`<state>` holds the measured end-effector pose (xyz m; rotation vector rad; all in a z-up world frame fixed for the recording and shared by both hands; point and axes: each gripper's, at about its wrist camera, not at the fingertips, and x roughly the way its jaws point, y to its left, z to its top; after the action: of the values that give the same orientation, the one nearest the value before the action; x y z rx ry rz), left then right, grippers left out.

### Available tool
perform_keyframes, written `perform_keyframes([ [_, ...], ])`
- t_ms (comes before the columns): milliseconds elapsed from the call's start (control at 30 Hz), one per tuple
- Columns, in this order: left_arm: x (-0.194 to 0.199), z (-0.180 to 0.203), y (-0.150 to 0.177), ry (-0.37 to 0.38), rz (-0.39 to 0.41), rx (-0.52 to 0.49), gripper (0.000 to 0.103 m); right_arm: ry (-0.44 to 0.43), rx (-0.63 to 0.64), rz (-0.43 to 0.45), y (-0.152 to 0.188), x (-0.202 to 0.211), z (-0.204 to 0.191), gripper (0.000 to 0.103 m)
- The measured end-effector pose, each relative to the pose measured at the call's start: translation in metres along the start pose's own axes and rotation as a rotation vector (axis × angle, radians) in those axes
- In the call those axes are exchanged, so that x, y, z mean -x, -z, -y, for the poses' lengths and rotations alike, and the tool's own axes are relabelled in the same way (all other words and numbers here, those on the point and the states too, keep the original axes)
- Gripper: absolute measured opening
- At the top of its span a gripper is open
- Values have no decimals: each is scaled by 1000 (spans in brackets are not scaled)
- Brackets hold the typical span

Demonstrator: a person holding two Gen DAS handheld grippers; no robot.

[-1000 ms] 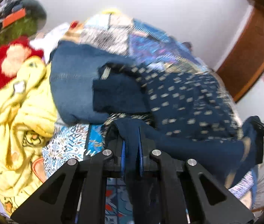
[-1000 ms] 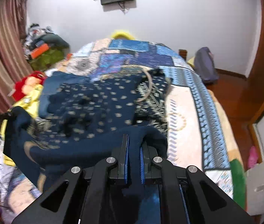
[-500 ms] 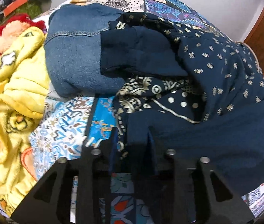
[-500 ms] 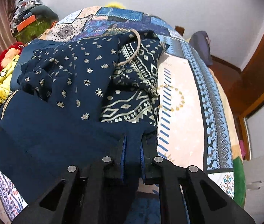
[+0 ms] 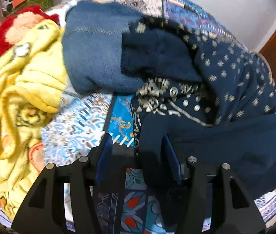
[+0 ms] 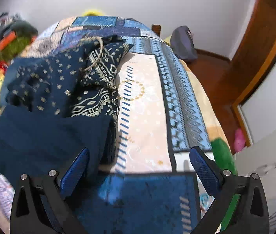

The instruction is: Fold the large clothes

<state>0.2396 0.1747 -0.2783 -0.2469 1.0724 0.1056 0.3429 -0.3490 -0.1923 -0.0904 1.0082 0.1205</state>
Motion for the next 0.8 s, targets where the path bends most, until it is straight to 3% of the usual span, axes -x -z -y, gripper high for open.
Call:
perform_keyframes([
  [67,19,-2,1,25,27,2,56,-17,-11,18,2,15,1,102],
  [200,46,-3,16,52,55,-8,68,-116,-48,29,6,36,-7,102],
  [400,34,6,52,112,-61,-54,68,-219,-69,31,21,41,-27,102],
  [467,25,9,64,136,-103,-44,68,-257,-78,7,27,33,-32,96],
  [533,15,11,73,165,-135,-25,68,-284,-84,-34,32,21,-36,80],
  [567,10,13,76,175,-152,-20,64,-299,-91,-66,34,13,-38,74],
  [600,4,14,78,195,-169,-13,55,-316,-101,-86,37,8,-39,61],
  [667,-1,16,80,220,-170,9,48,-357,-138,-79,41,1,-39,54],
  [733,-1,17,76,260,-158,25,23,-398,-135,-79,40,1,-42,29],
  [767,0,18,72,274,-152,37,10,-421,-136,-79,38,1,-44,24],
  [800,0,19,69,266,-145,34,6,-425,-132,-77,37,1,-45,17],
])
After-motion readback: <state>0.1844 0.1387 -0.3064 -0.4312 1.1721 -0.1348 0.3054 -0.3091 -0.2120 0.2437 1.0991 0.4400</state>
